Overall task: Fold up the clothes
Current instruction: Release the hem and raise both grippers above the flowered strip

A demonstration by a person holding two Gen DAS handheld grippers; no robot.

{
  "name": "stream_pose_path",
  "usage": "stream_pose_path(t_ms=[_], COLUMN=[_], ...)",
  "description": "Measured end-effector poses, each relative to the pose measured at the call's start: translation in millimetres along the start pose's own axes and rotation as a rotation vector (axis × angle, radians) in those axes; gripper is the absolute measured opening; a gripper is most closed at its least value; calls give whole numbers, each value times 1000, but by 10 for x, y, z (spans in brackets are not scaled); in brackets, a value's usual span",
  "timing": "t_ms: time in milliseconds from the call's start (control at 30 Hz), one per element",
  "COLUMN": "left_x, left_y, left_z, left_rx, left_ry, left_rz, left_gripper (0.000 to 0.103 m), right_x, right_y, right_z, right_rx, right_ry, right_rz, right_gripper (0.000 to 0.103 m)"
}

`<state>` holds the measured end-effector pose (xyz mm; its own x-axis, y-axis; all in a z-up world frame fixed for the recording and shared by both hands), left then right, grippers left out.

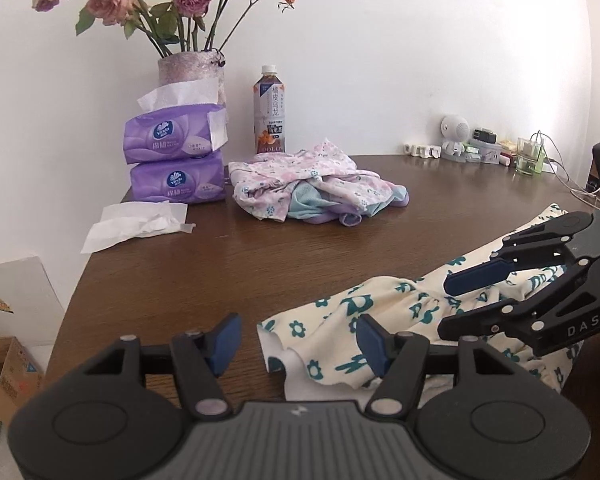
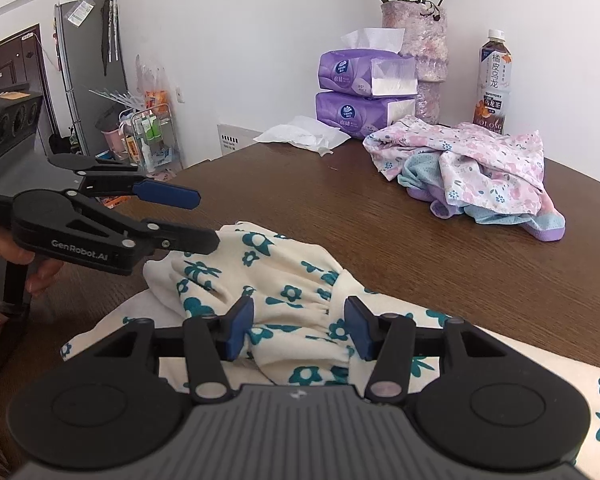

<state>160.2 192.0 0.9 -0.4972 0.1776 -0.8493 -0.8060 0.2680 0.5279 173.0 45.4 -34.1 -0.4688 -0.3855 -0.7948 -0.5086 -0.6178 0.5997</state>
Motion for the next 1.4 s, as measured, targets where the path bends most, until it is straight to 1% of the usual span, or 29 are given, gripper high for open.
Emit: stream_pose_path(t_ms=[67,100,167,200,233,267,300,367,400,433,467,500,700,767,900,1000,1033,1100,1133,1200,1300,1400], left_x=[13,21,42,56,74,94,113,155,177,199,218,233,345,371,422,461,474,497,508,527,510,467], left_y=[71,103,172,204,242,276,307,364,390,416,439,464,595,574,534,504,485,411,374,304,226,138], left_z=[-50,-71,-110,-125,-141,-157,-174,-201,-213,-226,-238,-251,-435,-542,-756,-916,-966,-1051,-1092,-1163,-1130,-1050], left_rx=[-13,-23,-39,-43,-47,-51,-54,-65,-71,-76,-80,-86,-100,-101,-102,-103,-107,-127,-138,-155,-152,-144], left_ry=[4,8,39,61,90,115,136,175,195,214,230,243,315,311,304,299,286,220,187,129,129,133], left_rz=[-6,-10,-18,-24,-32,-40,-48,-57,-60,-62,-61,-59,-45,-34,-10,7,17,49,65,93,98,99], left_gripper=[83,85,89,91,95,97,97,98,98,98,98,98,98,98,98,98,98,96,93,92,91,91], right_x=[16,21,23,26,31,39,51,83,108,137,165,194,371,422,547,624,645,687,712,779,867,892], right_y=[38,65,138,181,227,274,322,418,462,503,541,580,801,869,1002,1116,1160,1241,1272,1287,1256,1207], right_z=[-15,-20,-31,-42,-57,-77,-101,-165,-200,-233,-264,-294,-469,-519,-625,-798,-864,-987,-1045,-1149,-1259,-1306], right_rx=[-3,-4,0,4,9,14,18,31,40,48,54,61,68,70,92,126,137,149,155,176,201,207], right_ry=[-8,-9,-7,-7,-9,-13,-18,-34,-41,-46,-50,-53,-94,-102,-74,-79,-86,-93,-93,-86,-78,-82], right_rz=[-3,-8,-23,-33,-42,-51,-59,-71,-74,-76,-77,-79,-84,-84,-76,-74,-76,-79,-77,-57,-20,-4], right_gripper=[52,53,63,66,72,76,79,87,88,92,99,101,102,103,103,103,103,103,103,102,102,102])
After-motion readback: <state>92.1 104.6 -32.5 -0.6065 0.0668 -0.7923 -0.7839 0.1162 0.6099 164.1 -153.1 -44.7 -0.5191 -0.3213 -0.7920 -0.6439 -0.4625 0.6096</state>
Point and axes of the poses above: each gripper's, at about its wrist camera, not at the fingertips, and y roughly against the way its jaws point, z to its left, x to its underside, the point moved 9 cm from there along -y, roughly the way its jaws point
